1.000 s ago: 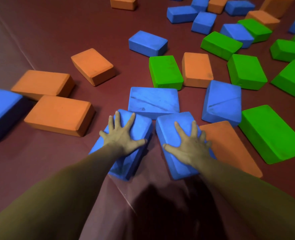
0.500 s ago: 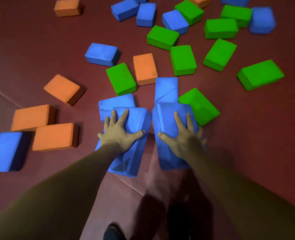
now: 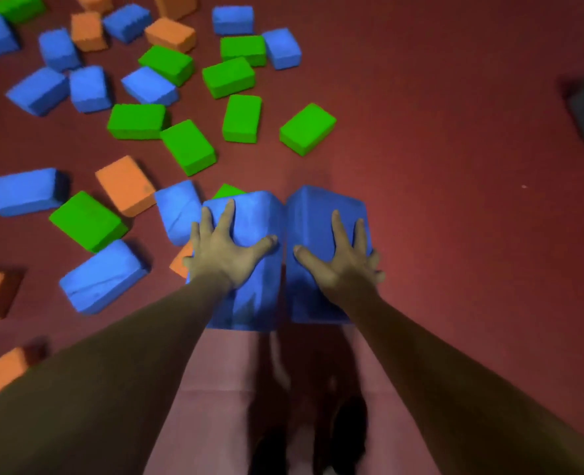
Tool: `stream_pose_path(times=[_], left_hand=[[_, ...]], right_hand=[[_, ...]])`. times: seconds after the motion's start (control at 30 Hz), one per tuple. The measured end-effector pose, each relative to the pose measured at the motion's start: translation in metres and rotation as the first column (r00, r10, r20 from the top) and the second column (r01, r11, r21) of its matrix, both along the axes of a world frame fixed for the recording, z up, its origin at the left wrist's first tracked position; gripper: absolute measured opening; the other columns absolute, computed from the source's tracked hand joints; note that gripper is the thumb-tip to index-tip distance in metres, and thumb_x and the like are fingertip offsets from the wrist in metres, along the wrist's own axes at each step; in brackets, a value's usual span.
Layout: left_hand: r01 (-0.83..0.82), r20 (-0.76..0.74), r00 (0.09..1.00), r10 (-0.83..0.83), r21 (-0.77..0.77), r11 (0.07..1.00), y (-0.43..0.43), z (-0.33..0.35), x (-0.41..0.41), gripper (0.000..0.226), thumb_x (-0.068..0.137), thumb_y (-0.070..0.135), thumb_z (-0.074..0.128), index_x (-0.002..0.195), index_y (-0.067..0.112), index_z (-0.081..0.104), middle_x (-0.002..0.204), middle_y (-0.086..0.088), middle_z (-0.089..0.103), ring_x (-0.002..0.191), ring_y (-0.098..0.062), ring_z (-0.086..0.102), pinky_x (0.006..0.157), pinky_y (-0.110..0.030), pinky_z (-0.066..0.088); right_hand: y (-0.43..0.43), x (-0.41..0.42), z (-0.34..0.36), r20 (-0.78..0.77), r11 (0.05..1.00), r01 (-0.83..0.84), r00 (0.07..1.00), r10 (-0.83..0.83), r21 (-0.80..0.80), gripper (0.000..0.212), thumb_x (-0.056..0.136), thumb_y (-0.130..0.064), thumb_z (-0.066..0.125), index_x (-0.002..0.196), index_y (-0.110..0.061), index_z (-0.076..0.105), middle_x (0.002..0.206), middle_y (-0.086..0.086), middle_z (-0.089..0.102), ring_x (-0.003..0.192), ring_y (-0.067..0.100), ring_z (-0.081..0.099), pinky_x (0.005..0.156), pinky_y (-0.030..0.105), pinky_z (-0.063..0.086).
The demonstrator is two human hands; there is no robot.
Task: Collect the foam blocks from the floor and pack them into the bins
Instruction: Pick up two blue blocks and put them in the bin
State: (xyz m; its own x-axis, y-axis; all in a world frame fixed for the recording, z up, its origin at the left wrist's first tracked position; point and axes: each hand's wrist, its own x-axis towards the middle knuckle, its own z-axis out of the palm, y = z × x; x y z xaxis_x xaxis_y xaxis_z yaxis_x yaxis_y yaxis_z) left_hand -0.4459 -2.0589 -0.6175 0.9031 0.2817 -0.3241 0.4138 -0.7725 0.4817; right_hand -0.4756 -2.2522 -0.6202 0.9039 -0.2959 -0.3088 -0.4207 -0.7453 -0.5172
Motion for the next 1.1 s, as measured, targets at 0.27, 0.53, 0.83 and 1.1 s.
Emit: stream_pose_path(times=[0.27,0.53,0.83,1.1], left_hand=[[0.377,0.053,0.924,-0.379,0.042,0.925,-0.225,0.022,-0.039,0.112,0.063,0.089,0.062,0.157,0.047,0.018,0.169,0.004,0.004,0.155,-0.024,0.006,0.115,-0.067,0.019],[0.651,-0.039,0.758,-0.651,-0.019,0.759,-0.506,-0.002,-0.198,0.109,0.07,0.083,0.064,0.158,0.048,0.011,0.17,0.003,-0.001,0.156,-0.025,0.001,0.116,-0.069,0.014],[0.858,-0.028,0.507,-0.862,-0.08,0.507,-0.847,0.002,-0.429,0.109,0.069,0.081,0.066,0.158,0.046,0.013,0.17,0.004,0.001,0.155,-0.024,0.0,0.117,-0.067,0.014],[0.966,0.022,0.233,-0.972,-0.118,0.229,-1.066,0.021,-0.579,0.11,0.066,0.083,0.067,0.157,0.05,0.012,0.169,0.008,-0.005,0.156,-0.019,-0.004,0.116,-0.067,0.013]], right_hand=[[-0.206,-0.111,0.012,0.007,0.94,0.329,0.944,-0.33,-0.084,0.1,0.072,-0.086,0.058,0.153,-0.061,0.005,0.169,-0.012,-0.003,0.145,0.043,0.018,0.111,0.064,0.021],[-0.455,-0.33,-0.014,-0.115,0.794,0.604,0.786,-0.608,-0.07,0.098,0.074,-0.087,0.053,0.151,-0.064,-0.003,0.167,-0.017,-0.014,0.149,0.044,0.007,0.115,0.065,0.013],[-0.716,-0.595,-0.001,-0.141,0.524,0.841,0.507,-0.85,-0.134,0.099,0.074,-0.087,0.05,0.152,-0.061,-0.004,0.168,-0.015,-0.013,0.149,0.044,0.007,0.114,0.065,0.015],[-0.877,-0.743,0.015,-0.123,0.275,0.952,0.26,-0.958,-0.133,0.099,0.073,-0.09,0.047,0.152,-0.061,-0.004,0.168,-0.015,-0.015,0.15,0.045,0.003,0.116,0.065,0.013]])
